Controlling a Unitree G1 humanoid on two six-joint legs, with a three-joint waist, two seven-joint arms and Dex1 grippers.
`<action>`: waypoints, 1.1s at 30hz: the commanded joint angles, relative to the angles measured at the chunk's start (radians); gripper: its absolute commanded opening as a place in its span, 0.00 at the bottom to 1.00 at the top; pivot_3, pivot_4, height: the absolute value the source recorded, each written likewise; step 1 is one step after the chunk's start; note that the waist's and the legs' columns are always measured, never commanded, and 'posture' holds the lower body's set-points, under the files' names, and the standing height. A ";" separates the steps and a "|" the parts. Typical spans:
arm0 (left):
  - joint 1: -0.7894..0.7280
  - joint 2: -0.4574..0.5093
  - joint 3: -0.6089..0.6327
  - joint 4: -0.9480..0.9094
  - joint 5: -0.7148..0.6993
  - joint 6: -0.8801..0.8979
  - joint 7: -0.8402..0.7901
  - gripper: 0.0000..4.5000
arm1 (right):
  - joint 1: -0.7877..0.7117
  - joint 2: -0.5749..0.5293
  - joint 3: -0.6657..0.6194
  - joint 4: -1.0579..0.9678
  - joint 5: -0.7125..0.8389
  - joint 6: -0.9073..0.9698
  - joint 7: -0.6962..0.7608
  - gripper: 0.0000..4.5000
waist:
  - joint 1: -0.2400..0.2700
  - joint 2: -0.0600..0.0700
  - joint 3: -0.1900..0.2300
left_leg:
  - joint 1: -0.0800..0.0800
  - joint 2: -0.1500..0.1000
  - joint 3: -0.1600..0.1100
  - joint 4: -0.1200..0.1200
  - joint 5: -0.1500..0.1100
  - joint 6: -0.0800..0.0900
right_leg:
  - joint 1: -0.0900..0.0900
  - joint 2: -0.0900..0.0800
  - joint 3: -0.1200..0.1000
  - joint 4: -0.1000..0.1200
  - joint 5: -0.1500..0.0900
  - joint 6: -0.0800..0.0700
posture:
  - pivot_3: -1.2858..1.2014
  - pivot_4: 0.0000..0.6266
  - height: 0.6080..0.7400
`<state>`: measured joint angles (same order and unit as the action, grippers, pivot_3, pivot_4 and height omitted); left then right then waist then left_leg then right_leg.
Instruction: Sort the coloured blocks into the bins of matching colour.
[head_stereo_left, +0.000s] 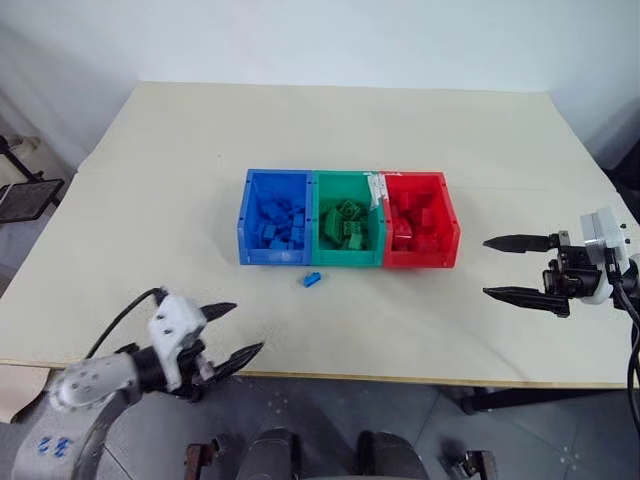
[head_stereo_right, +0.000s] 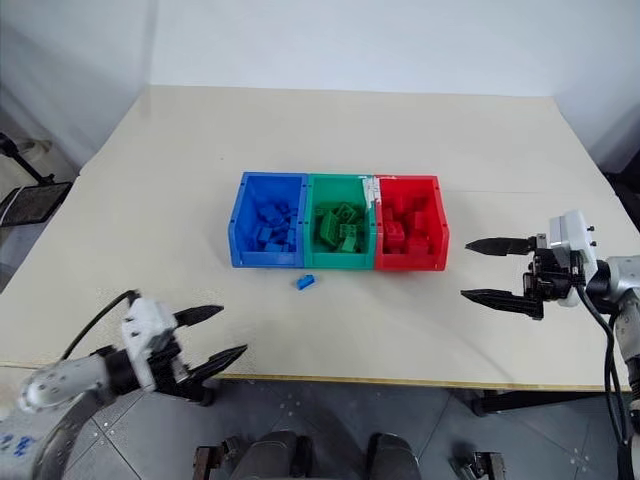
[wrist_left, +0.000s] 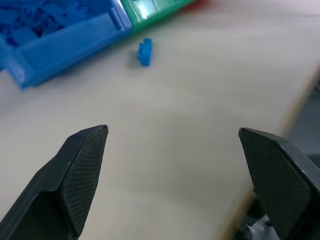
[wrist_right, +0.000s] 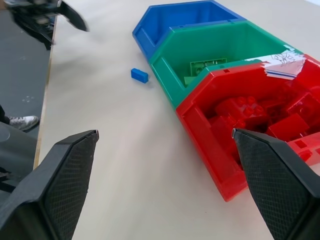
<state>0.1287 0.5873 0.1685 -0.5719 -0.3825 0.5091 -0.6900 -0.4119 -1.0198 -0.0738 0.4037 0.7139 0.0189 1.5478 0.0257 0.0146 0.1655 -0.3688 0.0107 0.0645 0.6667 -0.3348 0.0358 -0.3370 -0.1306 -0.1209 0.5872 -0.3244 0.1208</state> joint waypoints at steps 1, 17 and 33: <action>-0.134 -0.054 -0.126 -0.006 0.050 0.103 0.122 0.99 | 0.020 -0.043 -0.009 -0.046 0.048 -0.024 0.067 1.00 | 0.001 0.000 0.000 | 0.000 0.000 0.000 0.000 0.000 0.000 | 0.000 0.000 0.000 0.001 0.000 0.000 | 0.52 0.24 1.00; -0.472 -0.164 -0.396 0.266 0.190 0.245 0.217 0.99 | 0.140 -0.016 -0.133 -0.118 0.012 -0.008 0.063 1.00 | 0.005 -0.001 0.000 | 0.000 0.000 0.001 0.001 0.001 0.000 | 0.000 0.003 -0.002 0.002 0.001 0.001 | 0.52 0.24 1.00; -0.586 -0.216 -0.472 0.450 0.224 0.245 0.142 0.66 | 0.190 0.001 -0.210 -0.170 0.011 0.026 0.059 1.00 | 0.027 -0.001 -0.001 | 0.000 -0.002 0.001 0.002 0.001 0.001 | 0.000 0.007 -0.002 0.002 0.001 0.002 | 0.52 0.24 1.00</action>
<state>-0.4791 0.3761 -0.2833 -0.1179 -0.1578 0.7320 -0.5380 -0.2248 -1.0210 -0.2445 0.2592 0.7161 0.0402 1.5488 0.0529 0.0136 0.1648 -0.3687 0.0087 0.0649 0.6685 -0.3340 0.0364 -0.3366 -0.1240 -0.1233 0.5894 -0.3233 0.1229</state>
